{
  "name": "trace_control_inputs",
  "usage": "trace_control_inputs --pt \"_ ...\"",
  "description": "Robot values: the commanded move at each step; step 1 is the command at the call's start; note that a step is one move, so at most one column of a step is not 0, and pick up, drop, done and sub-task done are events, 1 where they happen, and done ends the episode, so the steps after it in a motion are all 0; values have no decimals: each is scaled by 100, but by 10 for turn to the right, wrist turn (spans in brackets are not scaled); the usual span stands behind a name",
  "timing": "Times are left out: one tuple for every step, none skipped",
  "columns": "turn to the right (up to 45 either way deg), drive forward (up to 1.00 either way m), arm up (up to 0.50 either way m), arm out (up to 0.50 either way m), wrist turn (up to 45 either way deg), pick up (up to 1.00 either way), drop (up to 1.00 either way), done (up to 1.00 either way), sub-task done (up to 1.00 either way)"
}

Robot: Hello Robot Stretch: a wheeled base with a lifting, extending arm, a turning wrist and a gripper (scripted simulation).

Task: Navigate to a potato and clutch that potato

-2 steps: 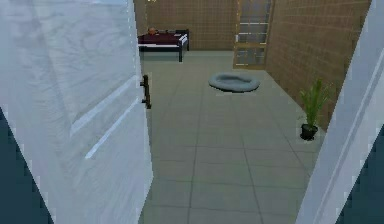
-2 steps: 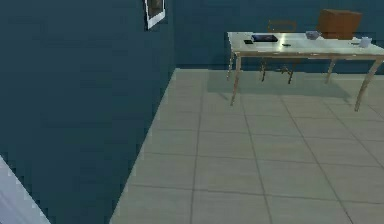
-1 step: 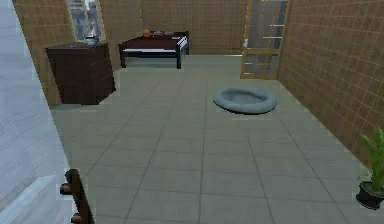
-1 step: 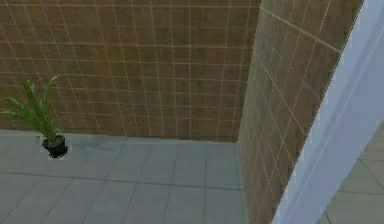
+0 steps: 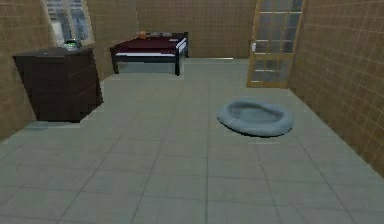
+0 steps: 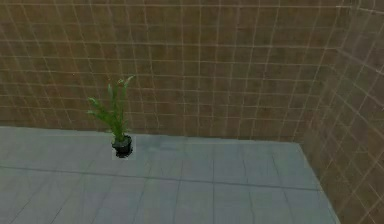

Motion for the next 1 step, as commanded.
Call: trace_control_inputs --pt "0 100 0 0 0 0 0 0 0"
